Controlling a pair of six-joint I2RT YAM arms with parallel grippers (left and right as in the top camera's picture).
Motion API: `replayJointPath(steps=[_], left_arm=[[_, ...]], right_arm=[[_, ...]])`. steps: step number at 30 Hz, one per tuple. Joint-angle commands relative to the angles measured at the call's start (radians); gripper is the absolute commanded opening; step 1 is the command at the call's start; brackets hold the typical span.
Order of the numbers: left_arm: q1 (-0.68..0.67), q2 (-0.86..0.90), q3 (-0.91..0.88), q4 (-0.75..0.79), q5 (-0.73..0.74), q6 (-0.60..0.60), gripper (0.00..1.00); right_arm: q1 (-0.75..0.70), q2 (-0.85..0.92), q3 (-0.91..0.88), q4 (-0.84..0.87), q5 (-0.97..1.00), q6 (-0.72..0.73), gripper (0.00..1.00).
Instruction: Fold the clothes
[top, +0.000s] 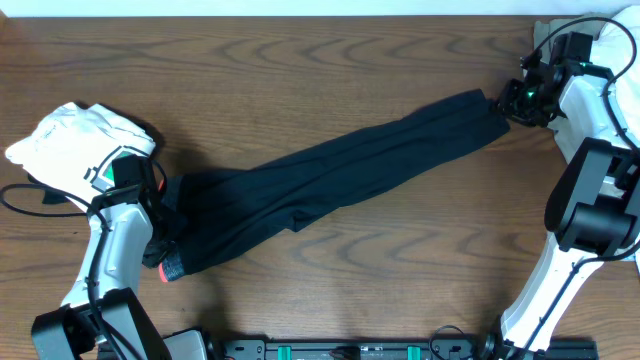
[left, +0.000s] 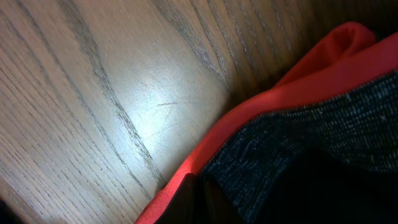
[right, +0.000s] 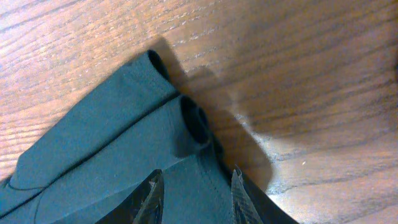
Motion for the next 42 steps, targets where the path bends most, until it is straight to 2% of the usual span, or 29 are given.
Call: replayJointPath(steps=[1, 7, 10, 12, 26, 29, 35, 42], left_arm=[[0.002, 0.005, -0.003, 0.001, -0.004, -0.016, 0.06], [0.002, 0.005, -0.003, 0.001, -0.005, -0.016, 0.06], [0.002, 0.005, -0.003, 0.001, -0.005, -0.016, 0.06], [0.002, 0.005, -0.003, 0.001, -0.005, -0.016, 0.06], [0.002, 0.005, -0.003, 0.001, -0.004, -0.016, 0.06], [0.002, 0.005, -0.003, 0.001, -0.004, -0.016, 0.06], [0.002, 0.005, -0.003, 0.001, -0.004, -0.016, 0.06], [0.002, 0.005, -0.003, 0.001, -0.004, -0.016, 0.06]], right_arm=[[0.010, 0.028, 0.012, 0.013, 0.020, -0.021, 0.34], [0.047, 0.092, 0.012, 0.032, 0.026, -0.021, 0.32], [0.054, 0.132, 0.012, 0.017, 0.093, -0.014, 0.23], [0.052, 0.151, 0.012, -0.001, 0.157, 0.014, 0.22], [0.030, 0.095, 0.095, -0.026, 0.188, 0.017, 0.52], [0.030, 0.066, 0.117, -0.032, 0.145, -0.009, 0.50], [0.038, 0.063, 0.117, -0.037, 0.064, -0.014, 0.37], [0.063, 0.064, 0.117, -0.023, 0.065, -0.014, 0.37]])
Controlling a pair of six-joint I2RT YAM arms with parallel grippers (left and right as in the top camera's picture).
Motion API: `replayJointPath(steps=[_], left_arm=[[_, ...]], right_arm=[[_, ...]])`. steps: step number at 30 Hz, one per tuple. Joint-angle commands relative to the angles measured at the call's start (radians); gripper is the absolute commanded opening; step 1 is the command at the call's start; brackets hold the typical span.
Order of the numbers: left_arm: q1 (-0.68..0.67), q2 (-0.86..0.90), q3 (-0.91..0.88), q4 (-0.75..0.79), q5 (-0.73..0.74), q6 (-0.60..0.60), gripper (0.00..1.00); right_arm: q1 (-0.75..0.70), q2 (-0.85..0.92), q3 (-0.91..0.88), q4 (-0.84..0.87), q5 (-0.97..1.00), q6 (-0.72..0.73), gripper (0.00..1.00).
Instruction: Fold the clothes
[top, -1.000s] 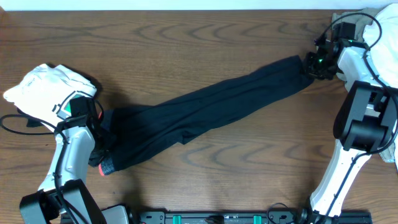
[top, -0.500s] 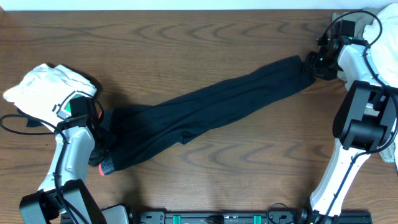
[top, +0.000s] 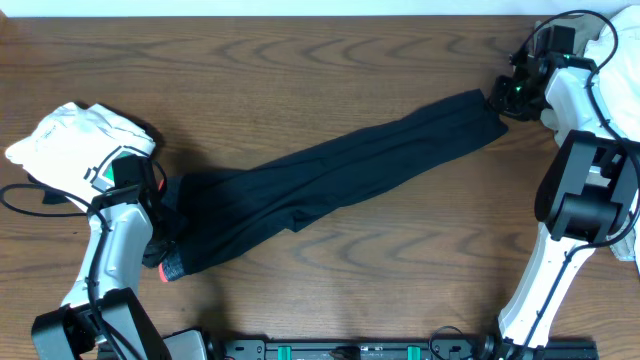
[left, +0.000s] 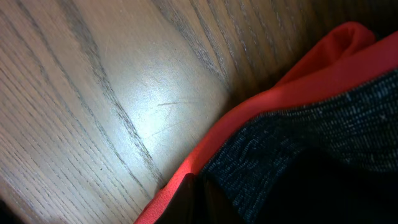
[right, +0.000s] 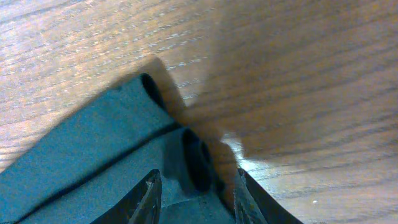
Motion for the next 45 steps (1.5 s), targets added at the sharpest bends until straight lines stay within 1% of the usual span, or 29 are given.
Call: replayJointPath(steps=[1, 4, 7, 11, 13, 16, 19, 21, 28, 34, 35, 37, 38, 39, 40, 42, 43, 45], left_arm=[[0.002, 0.005, -0.003, 0.001, -0.004, -0.016, 0.06], [0.002, 0.005, -0.003, 0.001, -0.004, -0.016, 0.06], [0.002, 0.005, -0.003, 0.001, -0.004, -0.016, 0.06], [0.002, 0.005, -0.003, 0.002, -0.004, -0.016, 0.06], [0.002, 0.005, -0.003, 0.001, -0.005, -0.016, 0.06], [0.002, 0.005, -0.003, 0.001, -0.004, -0.016, 0.06], [0.002, 0.005, -0.003, 0.001, -0.004, -0.016, 0.06], [0.002, 0.005, -0.003, 0.001, -0.004, -0.016, 0.06], [0.002, 0.005, -0.003, 0.001, -0.005, -0.016, 0.06], [0.002, 0.005, -0.003, 0.001, -0.005, -0.016, 0.06], [0.002, 0.005, -0.003, 0.001, -0.005, -0.016, 0.06], [0.002, 0.005, -0.003, 0.001, -0.004, -0.016, 0.06], [0.002, 0.005, -0.003, 0.001, -0.004, -0.016, 0.06], [0.002, 0.005, -0.003, 0.001, -0.005, -0.016, 0.06], [0.002, 0.005, -0.003, 0.001, -0.005, -0.016, 0.06], [0.002, 0.005, -0.003, 0.002, -0.004, -0.016, 0.06], [0.002, 0.005, -0.003, 0.002, -0.004, -0.016, 0.06], [0.002, 0.005, -0.003, 0.002, -0.004, -0.016, 0.06]], right_arm=[[0.020, -0.021, 0.014, 0.008, -0.021, -0.010, 0.37], [0.027, -0.021, 0.014, 0.022, -0.019, -0.010, 0.36], [0.031, -0.021, 0.014, 0.027, -0.018, -0.010, 0.32], [0.032, -0.021, 0.014, 0.026, -0.017, -0.010, 0.22], [0.032, -0.021, 0.014, 0.026, -0.017, -0.010, 0.19], [0.032, -0.021, 0.014, 0.025, -0.017, -0.010, 0.10], [0.032, -0.021, 0.014, 0.026, -0.015, -0.010, 0.04], [0.032, -0.021, 0.014, 0.027, -0.014, -0.010, 0.01], [0.031, -0.021, 0.014, 0.099, -0.064, 0.003, 0.01], [0.034, -0.021, 0.014, 0.227, -0.071, 0.149, 0.01], [0.034, -0.021, 0.014, 0.243, -0.071, 0.164, 0.02], [0.037, -0.021, 0.014, 0.262, -0.071, 0.185, 0.09], [0.039, -0.021, 0.014, 0.267, -0.071, 0.187, 0.10], [0.040, -0.021, 0.014, 0.269, -0.071, 0.186, 0.15], [0.042, -0.021, 0.014, 0.269, -0.070, 0.186, 0.24], [0.047, -0.021, 0.014, 0.269, -0.070, 0.176, 0.51], [0.050, -0.021, 0.014, 0.267, -0.070, 0.165, 0.56], [0.051, -0.021, 0.014, 0.246, -0.070, 0.139, 0.58]])
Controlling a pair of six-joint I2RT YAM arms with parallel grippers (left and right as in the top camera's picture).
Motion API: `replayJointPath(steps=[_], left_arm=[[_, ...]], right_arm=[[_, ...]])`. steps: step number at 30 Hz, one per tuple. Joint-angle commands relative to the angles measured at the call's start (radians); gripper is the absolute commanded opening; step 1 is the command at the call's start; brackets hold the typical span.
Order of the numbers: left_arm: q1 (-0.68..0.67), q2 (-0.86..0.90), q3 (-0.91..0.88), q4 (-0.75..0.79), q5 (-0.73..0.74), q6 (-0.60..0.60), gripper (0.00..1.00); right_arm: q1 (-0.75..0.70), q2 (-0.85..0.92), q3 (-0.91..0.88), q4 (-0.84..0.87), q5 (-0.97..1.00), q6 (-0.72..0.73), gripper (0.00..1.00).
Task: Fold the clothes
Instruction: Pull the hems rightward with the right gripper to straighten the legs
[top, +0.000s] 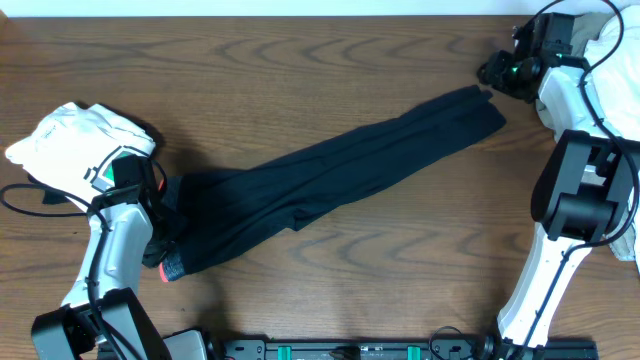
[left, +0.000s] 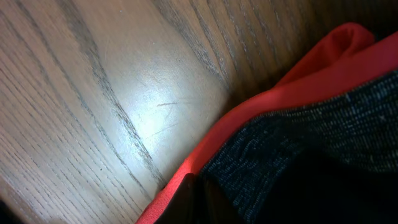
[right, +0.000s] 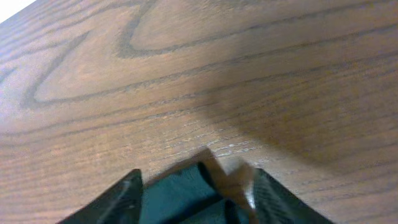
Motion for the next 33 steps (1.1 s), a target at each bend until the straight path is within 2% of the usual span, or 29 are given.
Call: replayJointPath(steps=[1, 6, 9, 13, 26, 33], left_arm=[[0.002, 0.005, -0.003, 0.000, -0.005, -0.016, 0.06], [0.002, 0.005, -0.003, 0.000, -0.004, -0.016, 0.06], [0.002, 0.005, -0.003, 0.000, -0.005, -0.016, 0.06], [0.002, 0.005, -0.003, 0.000, -0.004, -0.016, 0.06], [0.002, 0.005, -0.003, 0.000, -0.004, -0.016, 0.06], [0.002, 0.005, -0.003, 0.000, -0.004, -0.016, 0.06]], right_arm=[[0.022, -0.021, 0.014, -0.031, -0.008, -0.033, 0.59], [-0.002, -0.021, 0.014, -0.129, -0.019, -0.111, 0.61], [-0.023, -0.021, 0.014, -0.194, -0.084, -0.214, 0.59], [-0.047, -0.021, 0.014, -0.259, -0.082, -0.250, 0.58], [-0.060, -0.021, 0.012, -0.306, -0.014, -0.346, 0.59], [-0.039, -0.020, -0.016, -0.278, -0.006, -0.356, 0.60]])
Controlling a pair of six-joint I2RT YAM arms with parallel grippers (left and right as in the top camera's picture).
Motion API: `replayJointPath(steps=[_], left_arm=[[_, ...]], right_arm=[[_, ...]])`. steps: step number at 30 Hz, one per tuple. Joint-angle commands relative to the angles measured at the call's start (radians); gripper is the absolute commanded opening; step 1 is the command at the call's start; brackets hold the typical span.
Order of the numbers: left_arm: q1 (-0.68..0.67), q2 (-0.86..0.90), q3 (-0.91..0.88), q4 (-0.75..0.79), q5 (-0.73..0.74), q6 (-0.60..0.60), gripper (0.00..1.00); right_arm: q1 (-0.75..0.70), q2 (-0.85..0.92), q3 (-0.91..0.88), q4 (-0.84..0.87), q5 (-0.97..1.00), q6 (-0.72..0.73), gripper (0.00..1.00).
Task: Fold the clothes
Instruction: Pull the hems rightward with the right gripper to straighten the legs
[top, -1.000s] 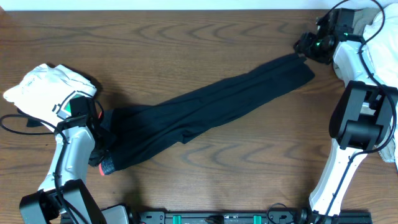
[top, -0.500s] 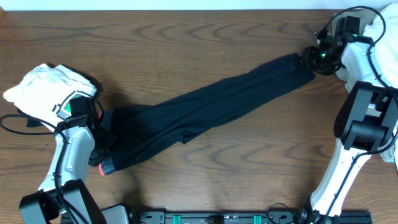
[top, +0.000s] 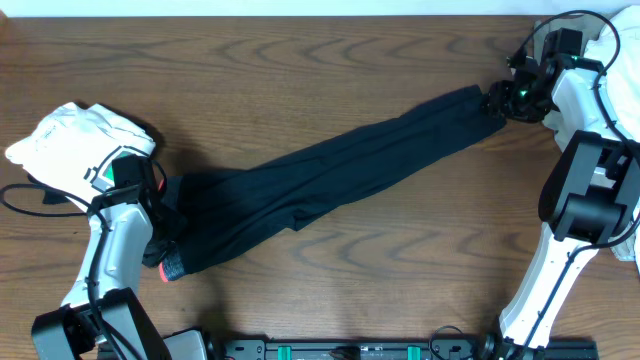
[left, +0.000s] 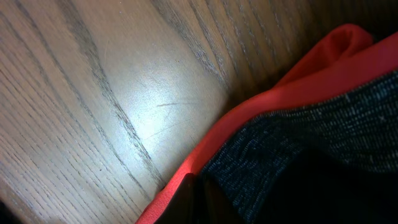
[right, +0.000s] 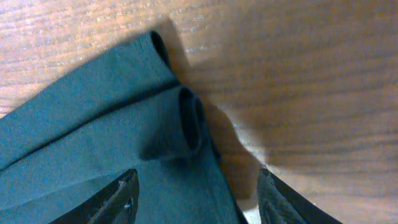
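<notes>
Black leggings (top: 330, 170) lie stretched diagonally across the table, with the red-lined waistband (left: 261, 99) at the lower left and the leg cuffs (right: 186, 118) at the upper right. My left gripper (left: 194, 200) is shut on the waistband edge, its fingers pressed together on the red trim. In the overhead view it sits at the waist end, left gripper (top: 160, 250). My right gripper (right: 200, 199) hangs wide open over the two rolled cuffs, one finger over the fabric and the other over bare wood. Seen from overhead, the right gripper (top: 505, 98) is at the leg end.
A crumpled white garment (top: 75, 145) lies at the left edge beside the left arm. More white cloth (top: 612, 45) sits at the top right corner behind the right arm. The wooden table (top: 330, 60) stretches above and below the leggings.
My right gripper was off beyond the cuffs over bare wood. It is now back over the cuffs, still wide open. The left gripper and the leggings have not moved.
First my right gripper stood over the leg cuffs with its jaws narrowly open, then nearer the cuff tips. Then it was past the cuffs with the jaws spread wider, and now it is over them again. The left gripper stayed shut on the waistband throughout.
</notes>
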Motion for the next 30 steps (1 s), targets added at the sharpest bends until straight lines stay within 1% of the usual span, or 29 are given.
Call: replayJointPath(steps=[1, 4, 11, 15, 19, 20, 21, 22, 25, 26, 28, 30], left_arm=[[0.002, 0.005, -0.003, -0.002, -0.005, -0.016, 0.06], [0.002, 0.005, -0.003, -0.002, -0.005, -0.016, 0.06], [0.002, 0.005, -0.003, -0.002, -0.005, -0.016, 0.06], [0.002, 0.005, -0.003, -0.002, -0.005, -0.016, 0.07], [0.002, 0.005, -0.003, -0.002, -0.005, -0.016, 0.17], [0.002, 0.005, -0.003, -0.002, -0.005, -0.016, 0.23], [0.002, 0.005, -0.003, -0.002, -0.005, -0.016, 0.26], [0.002, 0.005, -0.003, -0.002, -0.005, -0.016, 0.27], [0.002, 0.005, -0.003, -0.002, -0.005, -0.016, 0.29], [0.002, 0.005, -0.003, -0.002, -0.005, -0.016, 0.29], [0.002, 0.005, -0.003, -0.002, -0.005, -0.016, 0.29], [0.002, 0.005, -0.003, -0.002, -0.005, -0.016, 0.30]], right_arm=[[0.019, -0.018, -0.019, 0.015, 0.007, -0.027, 0.61], [0.029, -0.004, -0.025, 0.028, 0.008, -0.027, 0.62], [0.049, 0.056, -0.025, 0.032, 0.006, -0.027, 0.61], [0.058, 0.062, -0.026, 0.028, 0.006, -0.042, 0.61], [0.059, 0.062, -0.026, 0.029, 0.011, -0.050, 0.60], [0.059, 0.062, -0.026, 0.028, 0.011, -0.050, 0.59], [0.059, 0.062, -0.026, 0.029, 0.010, -0.050, 0.57], [0.060, 0.062, -0.026, 0.028, 0.009, -0.050, 0.52], [0.063, 0.062, -0.026, 0.019, -0.001, -0.080, 0.42], [0.064, 0.062, -0.026, 0.016, 0.004, -0.082, 0.36], [0.063, 0.062, -0.026, 0.014, 0.007, -0.083, 0.17], [0.061, 0.062, -0.026, 0.014, 0.007, -0.082, 0.10]])
